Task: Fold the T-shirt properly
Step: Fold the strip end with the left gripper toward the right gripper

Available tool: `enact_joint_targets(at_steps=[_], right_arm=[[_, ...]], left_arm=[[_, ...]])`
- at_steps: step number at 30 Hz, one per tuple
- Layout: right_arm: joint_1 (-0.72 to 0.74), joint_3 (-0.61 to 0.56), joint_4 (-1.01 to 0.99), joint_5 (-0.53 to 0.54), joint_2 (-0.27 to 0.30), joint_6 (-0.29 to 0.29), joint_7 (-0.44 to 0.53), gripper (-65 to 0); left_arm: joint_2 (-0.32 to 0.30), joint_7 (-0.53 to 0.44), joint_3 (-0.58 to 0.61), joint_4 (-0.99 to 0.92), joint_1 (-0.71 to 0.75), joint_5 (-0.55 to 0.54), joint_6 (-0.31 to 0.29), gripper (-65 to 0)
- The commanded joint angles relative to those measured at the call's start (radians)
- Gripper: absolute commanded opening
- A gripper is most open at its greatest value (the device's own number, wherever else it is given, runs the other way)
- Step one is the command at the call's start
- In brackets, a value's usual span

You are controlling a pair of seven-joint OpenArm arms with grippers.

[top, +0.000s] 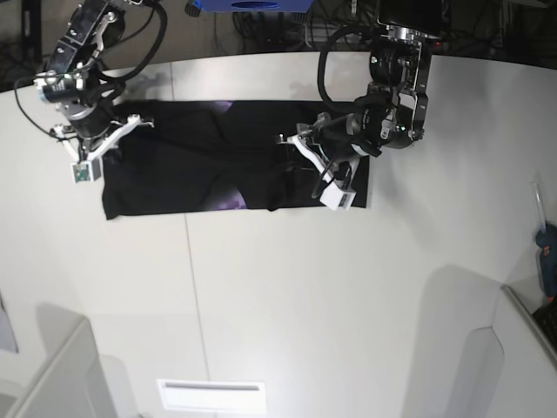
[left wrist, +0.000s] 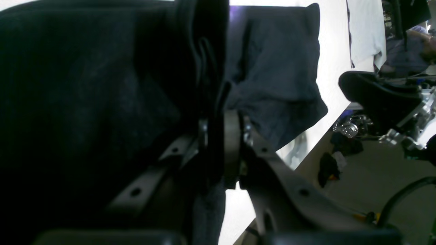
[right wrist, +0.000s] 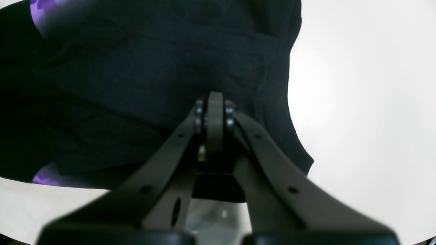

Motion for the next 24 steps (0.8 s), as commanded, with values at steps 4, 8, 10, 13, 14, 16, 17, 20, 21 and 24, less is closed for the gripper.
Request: enact_joint_targets(at_steps=[4, 8, 10, 13, 14, 16, 17, 20, 21, 24], right_arm=[[0.007, 0.003, 0.017, 0.008, 0.007, -0.003, 0.020, -65.0], [0.009, 0.003, 0.017, 0.008, 0.007, -0.003, 0.020, -65.0], [0.009, 0.003, 0.017, 0.008, 0.007, -0.003, 0.020, -65.0], [0.009, 0.003, 0.017, 0.008, 0.007, -0.003, 0.020, -65.0], [0.007, 0.003, 0.017, 0.008, 0.007, -0.003, 0.020, -65.0], [0.007, 0.003, 0.017, 0.008, 0.007, -0.003, 0.020, -65.0], [0.007, 0.003, 0.017, 0.008, 0.007, -0.003, 0.020, -65.0], [0.007, 0.003, 0.017, 0.008, 0.007, -0.003, 0.020, -65.0], [0.007, 0.003, 0.017, 0.008, 0.007, -0.003, 0.020, -65.0], [0.007, 0.003, 0.017, 0.008, 0.007, -0.003, 0.020, -65.0]], left_arm=[[0.003, -0.012, 0.001, 0.014, -0.010, -0.022, -0.009, -65.0], [0.003, -0.012, 0.001, 0.012, -0.010, -0.022, -0.009, -65.0], [0.003, -0.011, 0.001, 0.012, -0.010, -0.022, -0.009, -65.0], [0.003, -0.012, 0.001, 0.012, -0.010, -0.022, -0.009, -65.0], [0.003, -0.012, 0.001, 0.012, -0.010, -0.022, -0.009, -65.0], [0.003, -0.012, 0.000, 0.012, -0.010, -0.024, -0.009, -65.0], [0.003, -0.012, 0.000, 0.012, -0.010, -0.025, -0.009, -65.0], [0.003, -0.014, 0.000, 0.012, -0.010, -0.027, -0.009, -65.0], [0.003, -0.014, 0.000, 0.012, -0.010, -0.027, -0.009, -65.0], [0.003, -0.014, 0.000, 0.012, -0.010, -0.027, -0.009, -55.8]])
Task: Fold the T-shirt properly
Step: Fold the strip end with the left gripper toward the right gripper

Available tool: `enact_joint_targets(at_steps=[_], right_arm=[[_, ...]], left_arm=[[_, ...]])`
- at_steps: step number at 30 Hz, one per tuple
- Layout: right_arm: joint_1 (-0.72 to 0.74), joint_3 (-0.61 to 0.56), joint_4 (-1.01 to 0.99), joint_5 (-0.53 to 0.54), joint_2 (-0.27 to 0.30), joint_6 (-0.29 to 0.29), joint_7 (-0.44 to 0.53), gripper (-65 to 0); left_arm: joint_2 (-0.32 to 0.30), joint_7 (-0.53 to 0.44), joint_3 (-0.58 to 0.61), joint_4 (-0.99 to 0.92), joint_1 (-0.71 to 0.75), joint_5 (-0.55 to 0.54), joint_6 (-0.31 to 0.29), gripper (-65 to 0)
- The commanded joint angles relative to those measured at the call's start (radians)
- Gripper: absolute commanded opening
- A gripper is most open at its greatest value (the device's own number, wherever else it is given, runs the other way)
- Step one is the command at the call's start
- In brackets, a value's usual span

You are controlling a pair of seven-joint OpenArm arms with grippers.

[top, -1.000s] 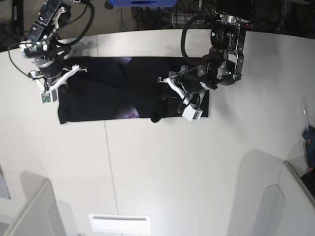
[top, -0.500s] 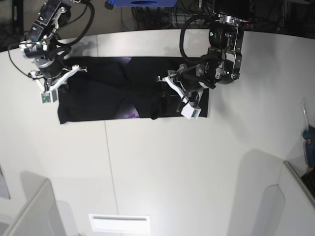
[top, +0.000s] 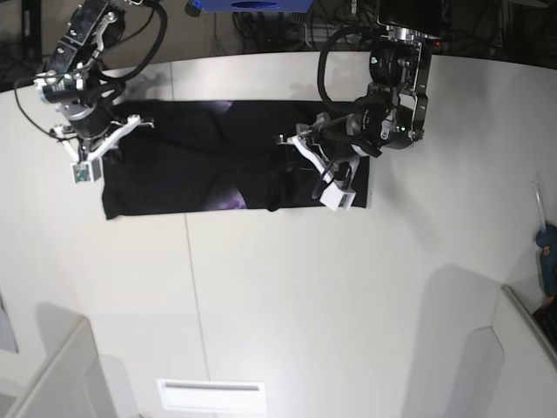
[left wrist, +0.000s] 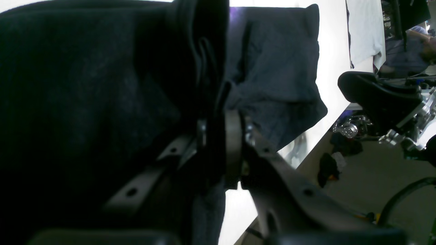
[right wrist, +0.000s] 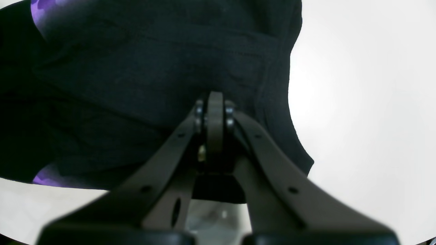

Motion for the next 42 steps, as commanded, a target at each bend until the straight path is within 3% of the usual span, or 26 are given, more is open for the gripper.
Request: enact_joint_targets(at_steps=[1, 8, 11, 13, 14, 16, 18, 19, 24, 30, 36, 42], right_arm=[[0.007, 0.003, 0.017, 0.008, 0.007, -0.003, 0.020, -65.0], [0.007, 0.003, 0.017, 0.008, 0.007, -0.003, 0.020, -65.0], [0.007, 0.003, 0.017, 0.008, 0.007, -0.003, 0.020, -65.0], [0.007, 0.003, 0.017, 0.008, 0.007, -0.003, 0.020, -65.0], [0.007, 0.003, 0.017, 0.008, 0.007, -0.003, 0.020, -65.0], [0.007, 0.003, 0.017, 0.008, 0.007, -0.003, 0.020, -65.0], [0.007, 0.003, 0.017, 0.008, 0.007, -0.003, 0.020, -65.0], [0.007, 0.003, 0.017, 0.008, 0.007, -0.003, 0.020, -65.0], [0.007, 0.002, 0.017, 0.008, 0.007, -0.003, 0.020, -65.0], [0.007, 0.002, 0.017, 0.008, 0.005, -0.003, 0.020, -65.0], [0.007, 0.002, 0.017, 0.008, 0.005, -0.003, 0.020, -65.0], [0.007, 0.002, 0.017, 0.010, 0.005, -0.003, 0.020, -65.0]], left_arm=[[0.003, -0.013, 0.000, 0.014, -0.010, -0.026, -0.009, -51.3], [0.004, -0.013, 0.001, 0.017, -0.010, -0.026, -0.009, -18.6], [0.003, -0.013, 0.001, 0.023, -0.010, -0.026, -0.011, -13.2], [-0.002, -0.013, -0.007, 0.023, -0.010, -0.026, -0.011, -16.5], [-0.004, -0.013, -0.010, 0.023, -0.008, -0.024, -0.011, -21.1], [-0.028, -0.015, -0.011, 0.023, -0.004, -0.021, -0.011, -36.4], [-0.050, -0.016, -0.011, 0.019, -0.004, -0.021, -0.011, -59.4], [-0.056, -0.016, -0.011, 0.017, -0.005, -0.021, -0.011, -65.0], [-0.063, -0.016, -0.013, 0.014, -0.008, 0.005, -0.011, -65.0], [-0.053, -0.016, -0.013, 0.013, 0.004, 0.209, -0.011, -65.0], [-0.060, -0.018, -0.013, -0.087, 0.005, 0.232, -0.009, -65.0], [-0.096, -0.113, -0.013, -0.135, 0.036, 0.229, -0.009, -65.0]])
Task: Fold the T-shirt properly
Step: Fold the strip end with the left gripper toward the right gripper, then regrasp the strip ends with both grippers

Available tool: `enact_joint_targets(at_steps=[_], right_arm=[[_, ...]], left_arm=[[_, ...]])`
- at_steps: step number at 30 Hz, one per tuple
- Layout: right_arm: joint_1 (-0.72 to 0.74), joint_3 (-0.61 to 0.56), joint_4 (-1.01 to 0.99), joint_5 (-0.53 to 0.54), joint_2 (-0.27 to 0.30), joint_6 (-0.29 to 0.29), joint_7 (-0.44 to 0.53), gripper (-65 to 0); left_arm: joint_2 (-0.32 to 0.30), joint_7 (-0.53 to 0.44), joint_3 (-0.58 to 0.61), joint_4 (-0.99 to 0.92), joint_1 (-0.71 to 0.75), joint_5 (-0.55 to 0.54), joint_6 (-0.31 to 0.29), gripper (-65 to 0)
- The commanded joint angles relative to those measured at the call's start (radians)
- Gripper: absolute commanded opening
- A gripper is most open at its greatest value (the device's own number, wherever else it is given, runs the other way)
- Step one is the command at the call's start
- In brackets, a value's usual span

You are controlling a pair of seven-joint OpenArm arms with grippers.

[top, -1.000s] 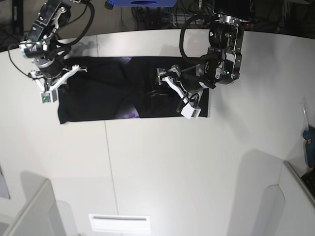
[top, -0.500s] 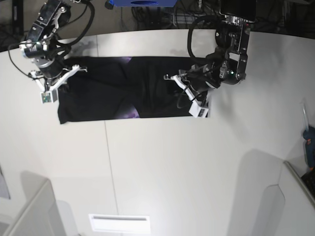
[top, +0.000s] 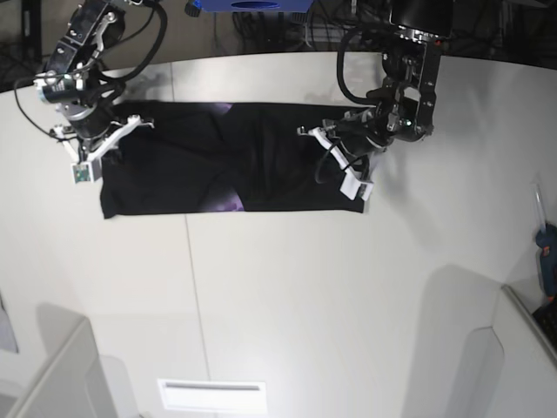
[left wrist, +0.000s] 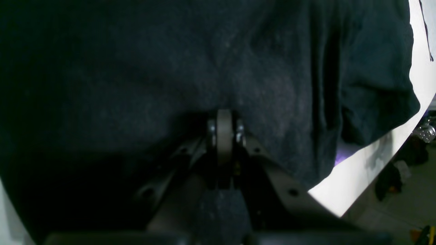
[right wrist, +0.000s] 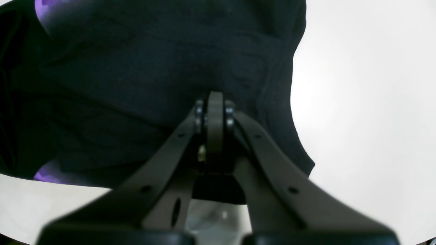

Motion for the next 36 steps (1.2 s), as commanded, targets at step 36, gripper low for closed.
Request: enact_joint_targets(at_steps=[36], right_arm=[[0.052, -0.140, 0.014, 0.103, -0.024, 0.000, -0.172, -65.0]], left_arm=[[-0.137, 0.042, -0.327, 0.243, 0.263, 0.042, 0.014, -65.0]])
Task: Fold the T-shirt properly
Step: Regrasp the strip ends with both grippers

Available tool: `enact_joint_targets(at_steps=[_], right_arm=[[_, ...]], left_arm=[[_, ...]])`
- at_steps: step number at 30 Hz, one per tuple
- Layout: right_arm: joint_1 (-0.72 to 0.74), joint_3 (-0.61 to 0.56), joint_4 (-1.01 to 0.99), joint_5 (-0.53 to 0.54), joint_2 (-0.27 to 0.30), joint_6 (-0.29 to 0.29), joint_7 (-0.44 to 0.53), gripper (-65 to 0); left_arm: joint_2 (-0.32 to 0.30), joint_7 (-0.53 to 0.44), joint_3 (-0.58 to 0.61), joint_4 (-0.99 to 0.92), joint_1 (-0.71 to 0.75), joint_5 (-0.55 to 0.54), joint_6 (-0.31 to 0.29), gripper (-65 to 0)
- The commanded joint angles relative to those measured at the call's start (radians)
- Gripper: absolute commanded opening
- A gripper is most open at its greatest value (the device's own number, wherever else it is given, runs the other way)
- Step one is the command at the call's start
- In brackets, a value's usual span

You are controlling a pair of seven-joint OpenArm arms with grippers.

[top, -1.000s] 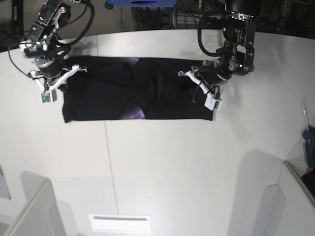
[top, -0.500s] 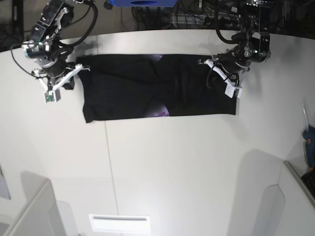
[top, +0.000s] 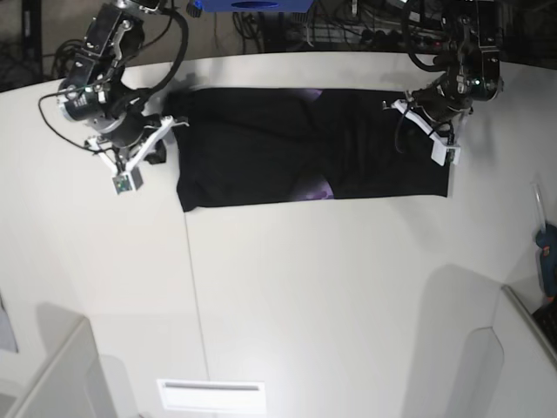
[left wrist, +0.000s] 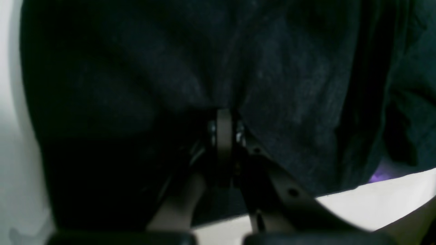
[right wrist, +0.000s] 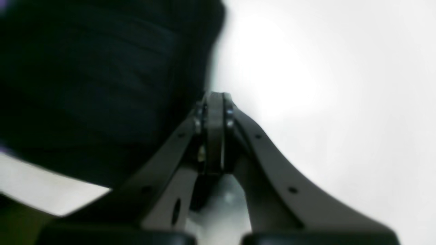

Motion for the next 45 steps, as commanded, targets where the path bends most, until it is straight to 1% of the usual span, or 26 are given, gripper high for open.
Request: enact_joint_targets(at_steps=[1, 3, 4, 6, 7, 10, 11, 13, 15, 17, 19, 21, 24, 28, 30, 33, 35, 38, 40, 45], right_arm=[[0.013, 0.003, 0.016, 0.048, 0.007, 0.000, -0.003, -65.0], [0.023, 0.005, 0.009, 0.147, 0.008, -0.003, -0.050, -65.0], [0.032, 0.005, 0.000, 0.183, 0.010, -0.003, -0.076, -63.5], [0.052, 0.005, -0.027, 0.225, 0.013, -0.003, -0.124, -51.0], [0.064, 0.005, -0.047, 0.229, 0.013, -0.003, -0.147, -45.3], [0.101, 0.005, -0.143, 0.239, 0.011, -0.003, -0.202, -31.8], [0.110, 0.006, -0.175, 0.239, 0.011, -0.003, -0.205, -29.4], [0.113, 0.034, -0.208, 0.242, 0.010, -0.003, -0.193, -29.4], [0.122, 0.065, -0.227, 0.265, 0.010, -0.003, -0.187, -29.4], [0.125, 0.082, -0.236, 0.301, 0.016, -0.003, -0.190, -29.4], [0.129, 0.085, -0.247, 0.331, 0.021, -0.003, -0.190, -29.4], [0.142, 0.083, -0.265, 0.335, 0.036, -0.003, -0.192, -29.3], [0.164, 0.085, -0.327, 0.335, 0.039, -0.003, -0.192, -29.3], [0.178, 0.085, -0.420, 0.335, 0.041, -0.003, -0.184, -29.4], [0.178, 0.080, -0.434, 0.335, 0.041, -0.003, -0.184, -29.4], [0.170, 0.074, -0.434, 0.335, 0.039, -0.003, -0.190, -29.4], [0.168, 0.074, -0.434, 0.335, 0.039, -0.003, -0.187, -29.4], [0.168, 0.077, -0.434, 0.334, 0.045, -0.003, -0.187, -29.4], [0.170, 0.077, -0.436, 0.334, 0.071, -0.003, -0.185, -29.6], [0.164, 0.074, -0.434, 0.329, 0.096, -0.003, -0.185, -29.6]], left_arm=[[-0.009, -0.009, -0.011, 0.035, 0.013, -0.010, -0.004, -65.0], [-0.009, -0.009, -0.014, 0.066, 0.022, -0.010, -0.004, -65.0], [-0.009, -0.009, -0.014, 0.082, 0.024, -0.010, -0.004, -65.0], [-0.007, -0.009, -0.016, 0.109, 0.025, -0.010, -0.004, -65.0], [-0.007, -0.009, -0.019, 0.121, 0.025, -0.010, -0.004, -65.0], [-0.006, -0.009, -0.099, 0.141, 0.047, -0.010, -0.004, -65.0], [-0.006, -0.009, -0.134, 0.141, 0.053, -0.015, -0.006, -65.0], [-0.007, -0.009, -0.209, 0.135, 0.056, -0.053, -0.023, -65.0], [-0.013, -0.009, -0.298, 0.132, 0.076, -0.098, -0.075, -65.0], [-0.015, -0.009, -0.392, 0.129, 0.085, -0.116, -0.118, -65.0], [-0.015, -0.009, -0.468, 0.121, 0.087, -0.115, -0.123, -65.0], [-0.032, -0.009, -0.497, 0.091, 0.084, -0.115, -0.124, -65.0], [-0.062, -0.015, -0.497, -0.004, 0.078, -0.115, -0.124, -65.0], [-0.072, -0.016, -0.497, -0.103, 0.045, -0.113, -0.124, -65.0], [-0.072, -0.016, -0.496, -0.119, 0.030, -0.078, -0.124, -65.0], [-0.055, -0.016, -0.488, -0.116, -0.001, 0.028, -0.127, -65.0], [-0.048, -0.016, -0.444, -0.119, -0.017, 0.066, -0.127, -65.0], [-0.047, -0.018, -0.398, -0.127, -0.027, 0.075, -0.127, -65.0], [-0.045, -0.018, -0.375, -0.126, -0.027, 0.075, -0.127, -65.0], [-0.027, -0.018, -0.321, -0.147, -0.051, 0.079, -0.127, -65.0]])
